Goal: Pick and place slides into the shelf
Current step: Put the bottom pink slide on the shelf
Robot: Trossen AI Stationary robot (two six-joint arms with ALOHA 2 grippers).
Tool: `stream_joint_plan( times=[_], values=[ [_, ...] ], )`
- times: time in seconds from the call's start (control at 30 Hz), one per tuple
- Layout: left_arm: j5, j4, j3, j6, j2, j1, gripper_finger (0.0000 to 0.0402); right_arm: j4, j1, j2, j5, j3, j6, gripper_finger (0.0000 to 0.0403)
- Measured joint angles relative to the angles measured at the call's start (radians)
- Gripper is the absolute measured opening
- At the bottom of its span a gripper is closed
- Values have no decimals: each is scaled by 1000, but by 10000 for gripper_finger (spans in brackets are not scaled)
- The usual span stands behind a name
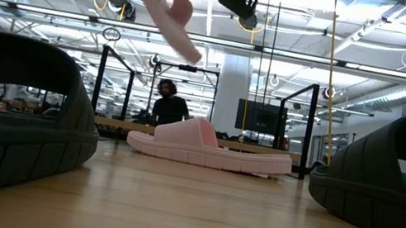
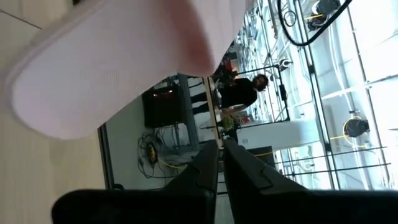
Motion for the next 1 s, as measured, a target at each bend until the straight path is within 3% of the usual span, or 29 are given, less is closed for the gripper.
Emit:
stream_joint_plan(
  times=[0.17, 0.3, 0.4, 0.6, 0.83, 1.0],
  values=[
    [-9, 71, 0, 7, 0, 17, 0, 3, 0, 0, -4, 0, 1, 13],
    [59, 144, 42, 0, 4, 43, 0, 3, -1, 0, -8, 0, 1, 13],
    [112, 167, 112, -8, 28, 55, 0, 3, -1, 0, -8, 0, 1, 13],
    [123, 151, 310, -12, 119, 79, 0, 2, -1, 0, 0, 0, -5, 13],
    [98, 109, 505, -19, 256, 114, 0, -5, -1, -1, 152, 0, -116, 13],
    [137, 111, 537, -26, 325, 117, 0, -78, -1, -44, 179, 0, -102, 13]
  ],
)
